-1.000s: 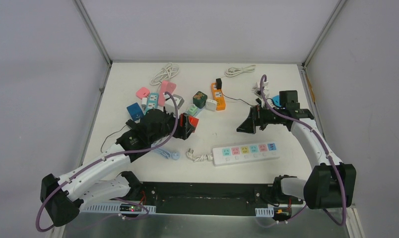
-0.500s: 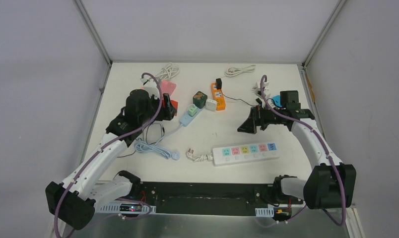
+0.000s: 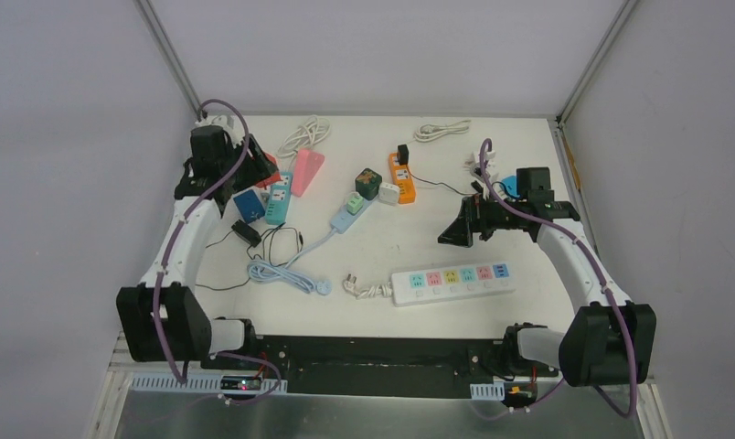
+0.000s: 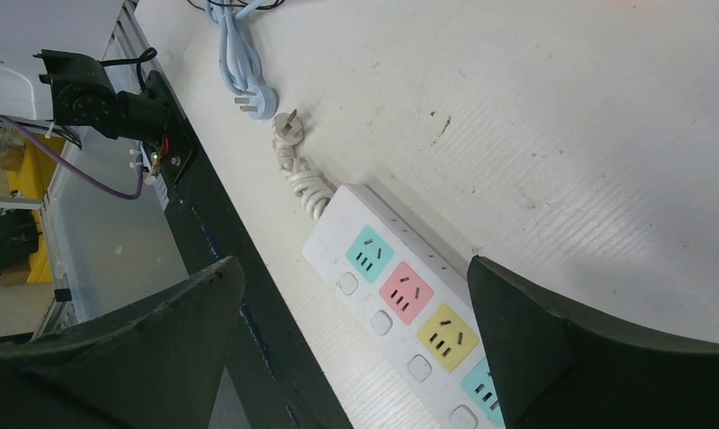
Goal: Pull the plug off the socket
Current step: Place the plug at the center of the board.
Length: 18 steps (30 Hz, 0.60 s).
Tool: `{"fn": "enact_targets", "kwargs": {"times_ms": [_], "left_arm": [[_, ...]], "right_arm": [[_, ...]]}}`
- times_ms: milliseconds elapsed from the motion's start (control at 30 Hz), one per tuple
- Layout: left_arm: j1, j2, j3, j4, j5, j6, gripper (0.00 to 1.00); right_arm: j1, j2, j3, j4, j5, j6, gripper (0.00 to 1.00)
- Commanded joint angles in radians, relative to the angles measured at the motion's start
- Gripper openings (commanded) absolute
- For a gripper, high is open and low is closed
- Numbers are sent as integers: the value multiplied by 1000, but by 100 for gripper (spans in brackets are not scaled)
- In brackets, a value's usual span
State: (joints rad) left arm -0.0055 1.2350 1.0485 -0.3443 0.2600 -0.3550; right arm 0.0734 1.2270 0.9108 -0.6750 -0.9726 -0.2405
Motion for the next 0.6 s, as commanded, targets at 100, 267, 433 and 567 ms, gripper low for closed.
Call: {"fn": "enact_targets", "kwargs": {"times_ms": [100,267,433,567], "left_arm": [[130,245,193,59,-13,-67,0],[135,418,387,-40,-259,10,0],[177,585,513,-110,-372,33,0],[216,711,582,-157,-362,23,0]], "right_arm": [[-8,-34,39,6,-8,-20,100],[-8,-34,39,5,-5,-23,100],[-9,-32,39,1,-3,-26,100],[-8,-24,40,1,-3,-28,100]]}}
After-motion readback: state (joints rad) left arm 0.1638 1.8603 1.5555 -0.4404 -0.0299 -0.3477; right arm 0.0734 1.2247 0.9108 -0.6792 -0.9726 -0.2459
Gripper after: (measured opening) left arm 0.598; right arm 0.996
